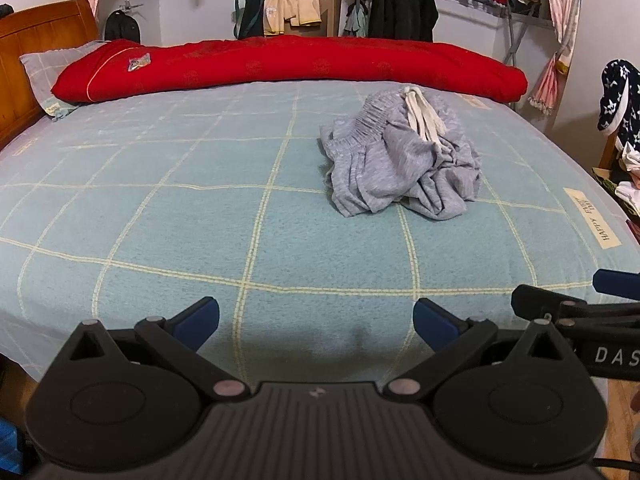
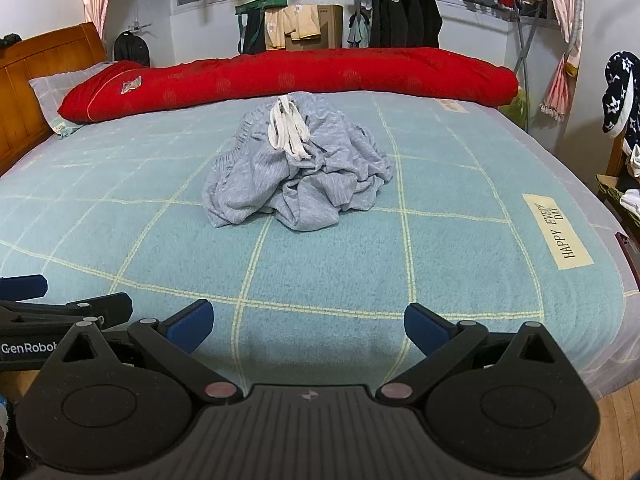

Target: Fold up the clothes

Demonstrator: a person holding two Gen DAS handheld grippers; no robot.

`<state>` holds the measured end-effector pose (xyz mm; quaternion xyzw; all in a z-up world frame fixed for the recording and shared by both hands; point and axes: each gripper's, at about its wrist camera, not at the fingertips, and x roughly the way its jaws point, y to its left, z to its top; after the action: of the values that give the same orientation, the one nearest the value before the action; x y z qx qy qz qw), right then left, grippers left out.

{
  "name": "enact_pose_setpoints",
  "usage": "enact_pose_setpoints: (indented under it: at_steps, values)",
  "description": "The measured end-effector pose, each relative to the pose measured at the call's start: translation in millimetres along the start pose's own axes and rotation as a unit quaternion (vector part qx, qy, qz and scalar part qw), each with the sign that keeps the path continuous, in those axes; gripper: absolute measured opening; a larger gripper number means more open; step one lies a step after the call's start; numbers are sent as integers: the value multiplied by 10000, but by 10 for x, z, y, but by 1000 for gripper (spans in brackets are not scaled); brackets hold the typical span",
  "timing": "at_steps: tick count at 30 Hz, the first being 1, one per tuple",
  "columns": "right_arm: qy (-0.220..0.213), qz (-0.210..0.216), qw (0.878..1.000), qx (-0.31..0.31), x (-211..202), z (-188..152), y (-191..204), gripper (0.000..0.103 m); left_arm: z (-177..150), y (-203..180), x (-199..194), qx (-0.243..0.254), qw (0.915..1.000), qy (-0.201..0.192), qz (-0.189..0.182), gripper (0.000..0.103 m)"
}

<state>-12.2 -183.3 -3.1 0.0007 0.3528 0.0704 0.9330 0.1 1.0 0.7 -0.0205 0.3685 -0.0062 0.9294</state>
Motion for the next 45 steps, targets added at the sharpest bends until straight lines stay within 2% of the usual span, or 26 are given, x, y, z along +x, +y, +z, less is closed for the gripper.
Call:
enact_pose_setpoints:
  at_steps: [11, 45]
  values:
    - [-19, -16, 10000, -69, -22, 26, -1, 103, 10, 19, -27, -32, 10000, 7, -77, 102]
    - [19, -20, 10000, -67, 40, 50, 9, 103, 37, -17, 67, 46, 9999, 86, 94, 102]
